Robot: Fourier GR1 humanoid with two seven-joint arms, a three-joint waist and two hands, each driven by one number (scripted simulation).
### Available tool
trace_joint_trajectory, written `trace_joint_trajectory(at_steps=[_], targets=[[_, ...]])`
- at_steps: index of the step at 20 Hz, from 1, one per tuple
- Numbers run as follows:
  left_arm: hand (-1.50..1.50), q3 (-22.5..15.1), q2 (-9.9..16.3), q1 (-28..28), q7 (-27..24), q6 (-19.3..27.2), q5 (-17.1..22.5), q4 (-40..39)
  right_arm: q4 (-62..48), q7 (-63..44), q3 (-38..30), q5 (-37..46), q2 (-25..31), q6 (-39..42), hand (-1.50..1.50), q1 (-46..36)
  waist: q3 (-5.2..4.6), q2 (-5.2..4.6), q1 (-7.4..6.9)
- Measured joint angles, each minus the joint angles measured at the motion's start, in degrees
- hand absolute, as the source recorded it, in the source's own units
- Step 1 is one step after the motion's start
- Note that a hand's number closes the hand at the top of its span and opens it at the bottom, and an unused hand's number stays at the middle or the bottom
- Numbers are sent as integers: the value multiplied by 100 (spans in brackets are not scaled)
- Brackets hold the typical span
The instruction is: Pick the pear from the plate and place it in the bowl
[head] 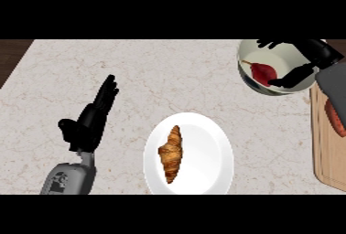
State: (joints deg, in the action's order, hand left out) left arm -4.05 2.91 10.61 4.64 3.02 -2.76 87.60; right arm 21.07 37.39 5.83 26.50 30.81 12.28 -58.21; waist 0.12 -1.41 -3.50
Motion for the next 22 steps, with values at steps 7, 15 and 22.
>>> trace_joint_trajectory(at_steps=[7,15,22], targets=[[0,-73,-58,-82,-69,23,-61,3,-616,743,-590,-503,-23,531,-150,-344,4,1,-9],[0,-7,-26,-80,-49,-4,-32,-13,-1102,534,-1295,-1112,328,987,-150,-715,0,16,40],[0,-25,-71,23,-46,56,-105,-84,-1386,59,-1633,-1454,880,1753,-150,-740,8,-18,27]])
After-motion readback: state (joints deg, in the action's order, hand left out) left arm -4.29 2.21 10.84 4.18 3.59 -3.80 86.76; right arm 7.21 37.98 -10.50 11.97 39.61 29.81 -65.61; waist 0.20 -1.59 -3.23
